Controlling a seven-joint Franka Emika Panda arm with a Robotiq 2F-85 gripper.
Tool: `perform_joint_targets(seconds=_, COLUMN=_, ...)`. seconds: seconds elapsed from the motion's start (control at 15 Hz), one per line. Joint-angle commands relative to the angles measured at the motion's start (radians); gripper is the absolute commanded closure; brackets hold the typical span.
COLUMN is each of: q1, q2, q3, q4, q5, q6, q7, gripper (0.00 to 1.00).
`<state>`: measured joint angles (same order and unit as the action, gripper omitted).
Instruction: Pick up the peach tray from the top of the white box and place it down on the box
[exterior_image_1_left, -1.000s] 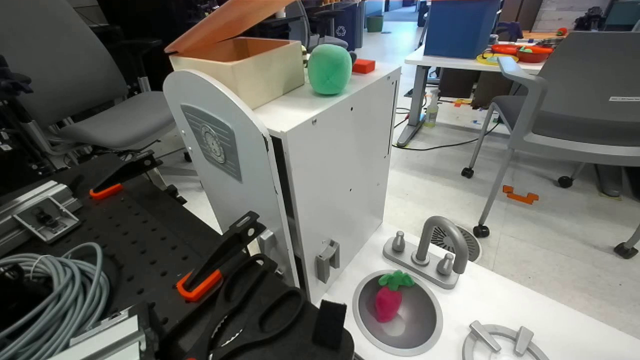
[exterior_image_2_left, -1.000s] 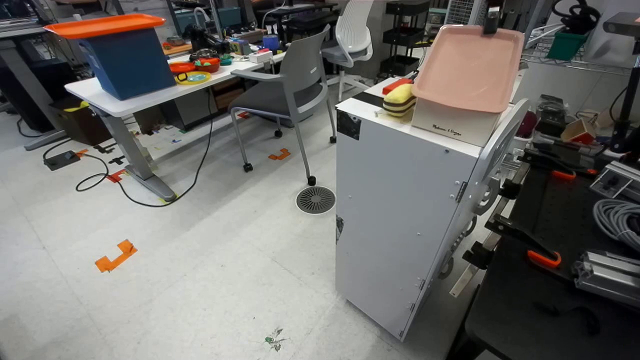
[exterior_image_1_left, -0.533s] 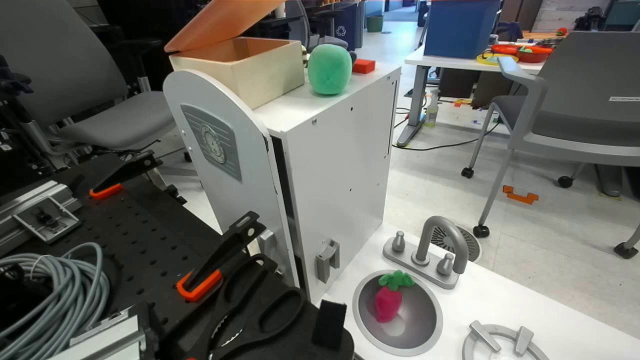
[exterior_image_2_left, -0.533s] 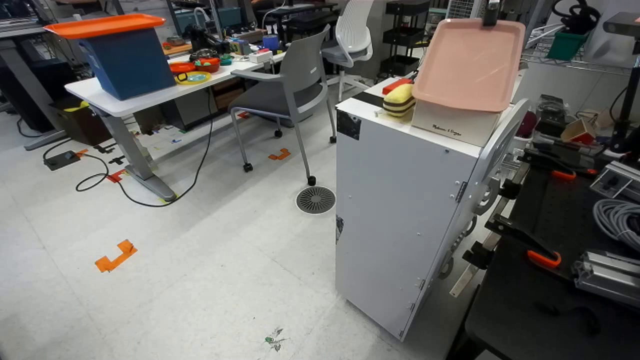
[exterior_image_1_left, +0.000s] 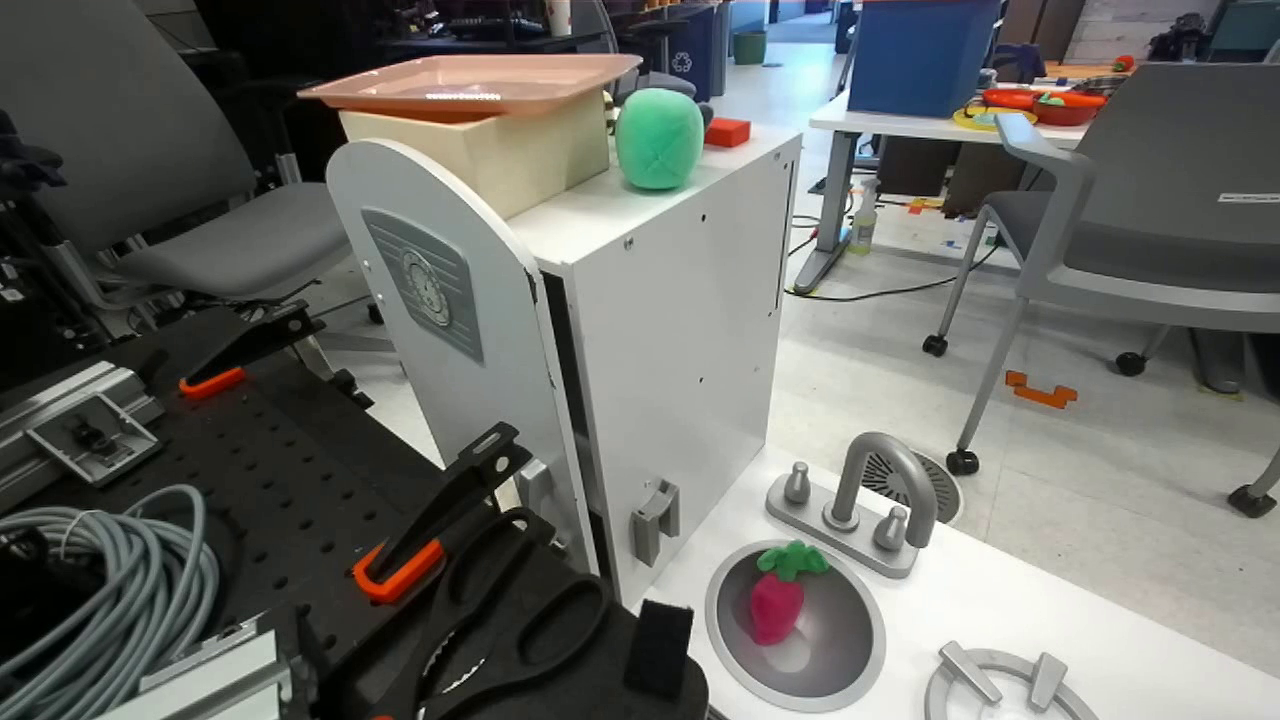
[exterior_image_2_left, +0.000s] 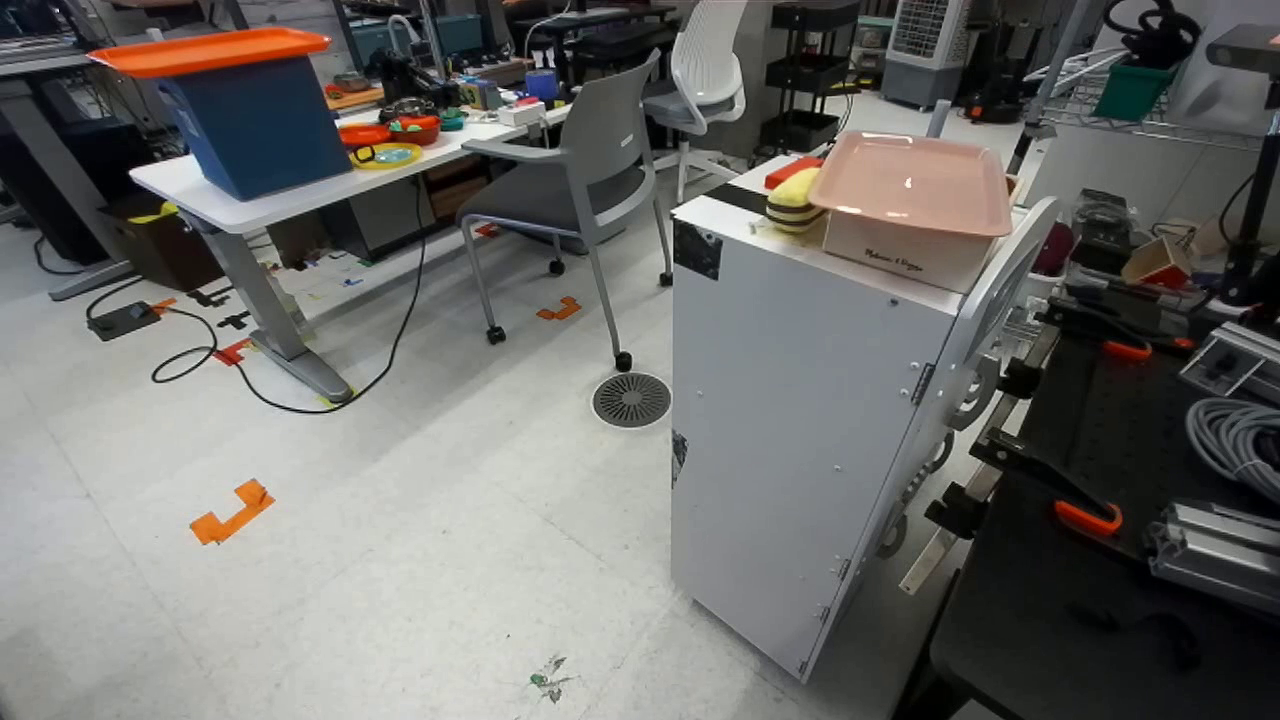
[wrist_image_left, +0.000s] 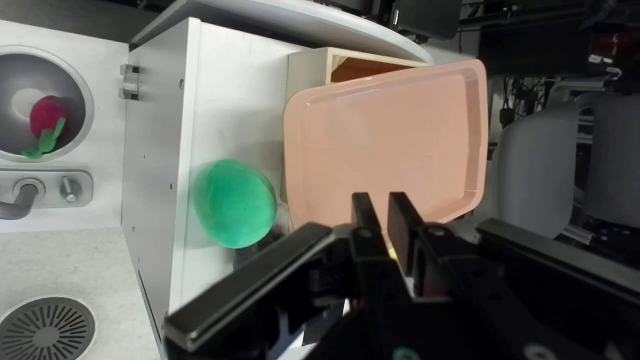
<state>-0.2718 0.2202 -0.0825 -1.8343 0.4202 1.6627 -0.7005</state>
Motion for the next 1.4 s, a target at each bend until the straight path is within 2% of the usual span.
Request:
perform_joint_targets(seconds=0.0, q1=0.008, q2=-0.045, q3=-0.011, q4=-0.020, q5=0.028, q6=-0.024, q7=-0.006, gripper=0.96)
perform_joint_targets(seconds=0.33, q1=0.010, q2=-0.063, q3=-0.014, q4=-0.027, q5=0.029, q6=-0.025, q7=-0.012, gripper=0.96)
perform_joint_targets(seconds=0.4, q1=0.010, q2=-0.065, q3=-0.015, q4=-0.027, q5=0.027, q6=-0.026, q7=-0.015, gripper=0.60)
perform_joint_targets(seconds=0.47, q1=0.011, q2=-0.067, q3=-0.015, q4=-0.029, q5=0.024, q6=-0.026, q7=-0.017, gripper=0.60)
perform_joint_targets(seconds=0.93, q1=0.007, q2=-0.058, q3=-0.021, q4=-0.038, q5=0.008, q6=-0.036, q7=-0.041, gripper=0.08)
perform_joint_targets(seconds=1.0, q1=0.006, q2=-0.052, q3=-0.023, q4=-0.040, q5=0.006, q6=-0.039, q7=-0.052, gripper=0.02)
perform_joint_targets(seconds=1.07, q1=0.004, q2=-0.046, q3=-0.026, q4=-0.042, q5=0.006, q6=-0.048, q7=-0.064, gripper=0.00)
perform_joint_targets(seconds=1.33, q1=0.000, q2=-0.024, q3=-0.038, q4=-0.047, q5=0.012, q6=-0.082, q7=-0.101, gripper=0.00)
